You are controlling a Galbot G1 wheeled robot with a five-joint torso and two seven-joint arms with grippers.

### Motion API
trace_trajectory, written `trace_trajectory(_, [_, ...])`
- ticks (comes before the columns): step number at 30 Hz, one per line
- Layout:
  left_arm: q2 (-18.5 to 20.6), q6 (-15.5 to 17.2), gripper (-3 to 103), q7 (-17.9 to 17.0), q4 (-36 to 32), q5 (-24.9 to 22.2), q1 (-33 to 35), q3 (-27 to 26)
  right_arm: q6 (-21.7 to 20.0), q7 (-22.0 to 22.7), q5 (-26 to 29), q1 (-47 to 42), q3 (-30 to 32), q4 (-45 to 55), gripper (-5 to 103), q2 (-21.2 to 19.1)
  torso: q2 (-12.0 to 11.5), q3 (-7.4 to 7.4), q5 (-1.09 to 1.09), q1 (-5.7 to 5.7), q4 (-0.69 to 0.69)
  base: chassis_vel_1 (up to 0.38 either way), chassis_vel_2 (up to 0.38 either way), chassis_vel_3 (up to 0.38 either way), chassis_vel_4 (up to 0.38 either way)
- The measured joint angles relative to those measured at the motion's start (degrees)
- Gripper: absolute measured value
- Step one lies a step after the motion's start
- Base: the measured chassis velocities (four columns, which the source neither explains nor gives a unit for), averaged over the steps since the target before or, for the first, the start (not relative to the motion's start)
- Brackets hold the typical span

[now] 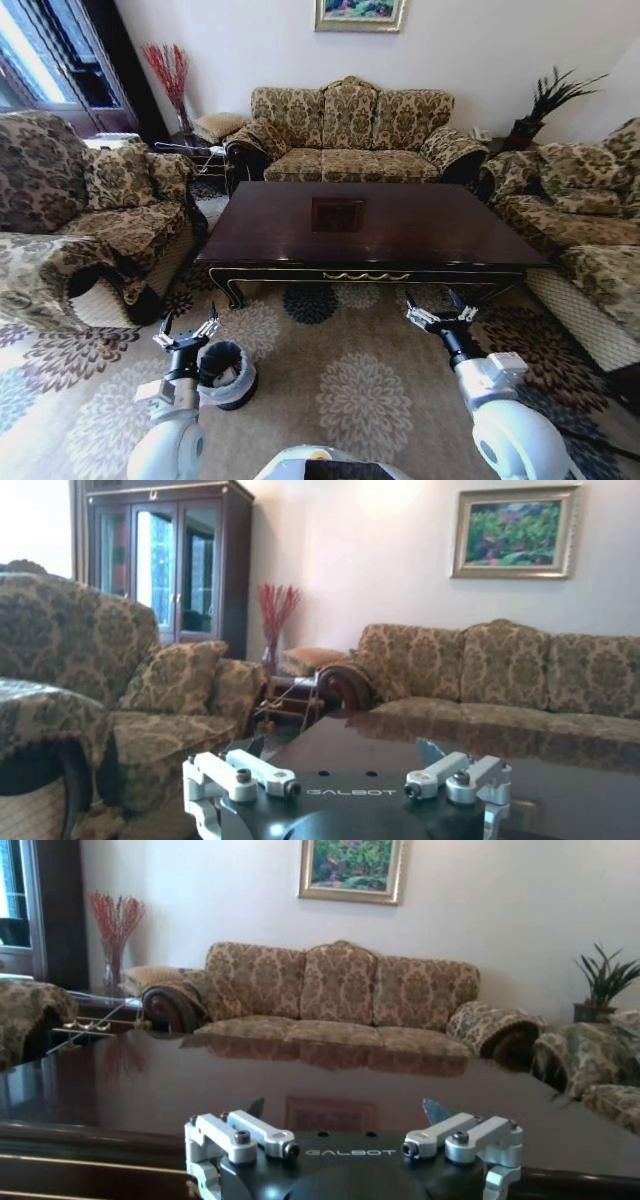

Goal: Move to the front of the table and place the trash on the table into the trash bin.

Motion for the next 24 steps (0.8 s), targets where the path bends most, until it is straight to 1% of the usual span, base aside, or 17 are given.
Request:
trace_trajectory(3, [-0.09,0.0,100,0.01,-0.62,0.42,0.19,0.16,-0.08,-0.07,-0.21,-0.1,-0.06,0.26,100,0.19,0.0,0.0,-0.05,0.0,-0.01,-0.276,-0.363,0.275,0.362])
trace_trajectory(5, [-0.09,-0.25,100,0.06,-0.92,0.95,0.58,0.43,-0.11,-0.09,-0.47,-0.18,-0.28,0.36,100,0.37,0.0,0.0,-0.02,0.0,0.01,-0.294,-0.372,0.3,0.372])
trace_trajectory(7, [-0.09,-0.36,100,0.1,-1.06,1.13,0.71,0.58,-0.11,-0.09,-0.61,-0.24,-0.34,0.4,100,0.44,0.0,0.0,-0.01,0.0,0.02,-0.308,-0.379,0.304,0.379])
trace_trajectory(9, [-0.08,-0.91,100,0.11,-1.08,1.44,0.81,0.9,-0.07,-0.08,-0.88,-0.48,-0.42,0.43,100,0.51,0.0,-0.01,-0.05,-0.01,0.0,-0.324,-0.407,0.289,0.399])
trace_trajectory(11, [-0.07,-1.22,100,0.11,-1.08,1.54,0.83,1.02,0.28,0.09,-1.01,-0.61,-0.48,0.42,100,0.53,0.0,-0.01,-0.02,-0.01,0.0,-0.337,-0.38,0.28,0.386])
trace_trajectory(12, [-0.07,-1.14,100,0.12,-1.25,1.57,0.91,1.3,1.19,1.09,-1.19,-0.7,-0.82,0.39,100,0.55,0.01,-0.01,-0.03,-0.02,0.01,-0.354,-0.386,0.337,0.344])
trace_trajectory(14, [-0.07,-0.62,100,0.16,-1.6,1.48,0.91,1.57,1.38,1.55,-1.19,-0.81,-0.9,0.39,100,0.66,0.0,-0.01,-0.04,-0.02,-0.01,-0.354,-0.346,0.311,0.344])
trace_trajectory(15, [-0.05,0.13,100,0.44,-2.29,1.03,0.93,1.92,1.48,1.66,-1.19,-1.0,-0.74,0.39,100,0.85,-0.01,0.01,-0.02,0.01,-0.03,-0.317,-0.346,0.311,0.315])
trace_trajectory(16, [0.47,1.56,100,0.77,-3.68,0.12,0.89,2.34,1.68,1.74,-1.28,-1.07,-0.39,0.43,100,1.11,-0.01,0.01,0.02,0.01,0.03,-0.195,-0.208,0.275,0.171])
trace_trajectory(17, [0.47,1.56,100,0.77,-3.68,0.12,0.89,2.34,1.68,1.74,-1.28,-1.07,-0.39,0.43,100,1.11,-0.01,0.01,0.02,0.01,0.03,-0.195,-0.208,0.275,0.171])
trace_trajectory(19, [2.3,5.88,100,0.88,-6.59,-2.33,0.08,2.86,1.68,1.82,-1.6,-1.2,0.53,0.62,100,1.55,0.0,0.0,0.0,0.0,0.02,-0.171,-0.129,0.178,0.132])
trace_trajectory(20, [3.43,8.16,100,0.98,-8.03,-3.93,-0.56,2.92,1.66,1.83,-1.72,-1.33,1.13,0.66,100,1.72,0.0,0.0,0.0,0.0,0.0,-0.06,-0.103,0.119,0.023])
trace_trajectory(21, [3.43,8.16,100,0.98,-8.03,-3.93,-0.56,2.92,1.66,1.83,-1.72,-1.33,1.13,0.66,100,1.72,0.0,0.0,0.0,0.0,0.0,-0.06,-0.103,0.119,0.023])
trace_trajectory(22, [4.52,10.51,100,1.27,-9.32,-5.36,-1.26,2.88,1.66,1.81,-1.7,-1.52,1.82,0.72,100,1.92,-0.01,0.0,0.0,0.01,-0.03,-0.06,-0.034,0.024,0.023])
trace_trajectory(23, [5.43,12.34,100,1.51,-9.98,-6.75,-1.71,2.7,1.73,1.67,-1.58,-1.82,2.58,0.82,100,2.14,-0.01,0.0,-0.01,0.0,-0.02,0.0,0.0,0.0,0.0])
trace_trajectory(24, [5.43,12.34,100,1.51,-9.98,-6.75,-1.71,2.7,1.73,1.67,-1.58,-1.82,2.58,0.82,100,2.14,-0.01,0.0,-0.01,0.0,-0.02,0.0,0.0,0.0,0.0])
